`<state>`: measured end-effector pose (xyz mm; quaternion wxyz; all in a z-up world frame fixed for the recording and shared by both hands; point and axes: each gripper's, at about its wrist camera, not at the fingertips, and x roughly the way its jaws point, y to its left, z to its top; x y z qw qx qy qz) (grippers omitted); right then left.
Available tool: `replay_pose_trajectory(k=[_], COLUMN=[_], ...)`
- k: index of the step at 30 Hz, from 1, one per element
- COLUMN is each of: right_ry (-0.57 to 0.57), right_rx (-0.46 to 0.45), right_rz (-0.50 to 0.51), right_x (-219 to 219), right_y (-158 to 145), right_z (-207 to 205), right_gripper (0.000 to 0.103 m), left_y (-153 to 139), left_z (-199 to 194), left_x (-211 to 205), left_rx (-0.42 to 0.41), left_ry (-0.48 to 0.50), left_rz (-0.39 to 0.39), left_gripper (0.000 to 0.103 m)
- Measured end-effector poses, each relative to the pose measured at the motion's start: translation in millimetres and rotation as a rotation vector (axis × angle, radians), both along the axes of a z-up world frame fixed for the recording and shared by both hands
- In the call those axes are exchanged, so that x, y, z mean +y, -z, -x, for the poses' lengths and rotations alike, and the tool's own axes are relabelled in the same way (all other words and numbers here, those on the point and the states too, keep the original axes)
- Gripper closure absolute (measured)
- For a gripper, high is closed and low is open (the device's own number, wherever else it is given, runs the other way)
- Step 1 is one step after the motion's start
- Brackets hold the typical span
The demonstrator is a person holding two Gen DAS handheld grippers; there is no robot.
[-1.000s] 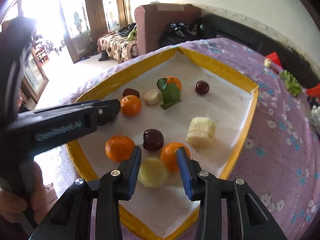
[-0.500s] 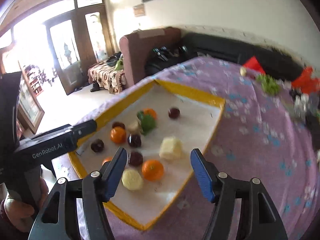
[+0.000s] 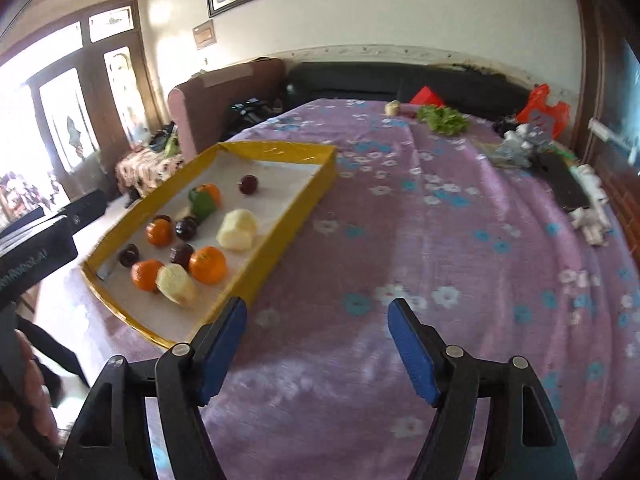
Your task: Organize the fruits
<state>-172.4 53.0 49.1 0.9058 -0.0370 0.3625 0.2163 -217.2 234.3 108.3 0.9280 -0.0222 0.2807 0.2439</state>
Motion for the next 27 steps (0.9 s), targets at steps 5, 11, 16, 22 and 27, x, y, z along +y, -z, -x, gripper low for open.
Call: replay_pose_trajectory(k=[5, 11, 16, 22, 27], right_ry=[0.000, -0.001, -0.007, -0.009, -0.011], right_rx=[-0.045, -0.054, -0.060, -0.059, -0.048], right_rz=[0.008, 0.032, 0.057, 0.077, 0.085], right_x=[-5.4, -3.0, 1.9, 6.9, 10.3], right_y=[-4.6, -2.3, 0.6, 4.7, 8.8], right_z=[13.8, 21.0, 22.9, 22.9, 21.7], right_gripper=[0.012, 0.009, 0.009, 0.009, 0.009], left_y=[0.3, 3.0, 6.8, 9.9, 12.8], left_z=[3.1, 2.1, 2.8, 0.6, -0.4], left_x=[-11.3, -15.8, -13.8, -12.3, -10.4], left_rx=[0.010, 0.032, 0.041, 0.049, 0.055], left_ry=[0.015, 0.034, 0.041, 0.045, 0.048], left_rz=[0.011, 0.021, 0.047, 0.053, 0.059], left_gripper=[0.001, 0.001, 0.001, 0.001, 0.001])
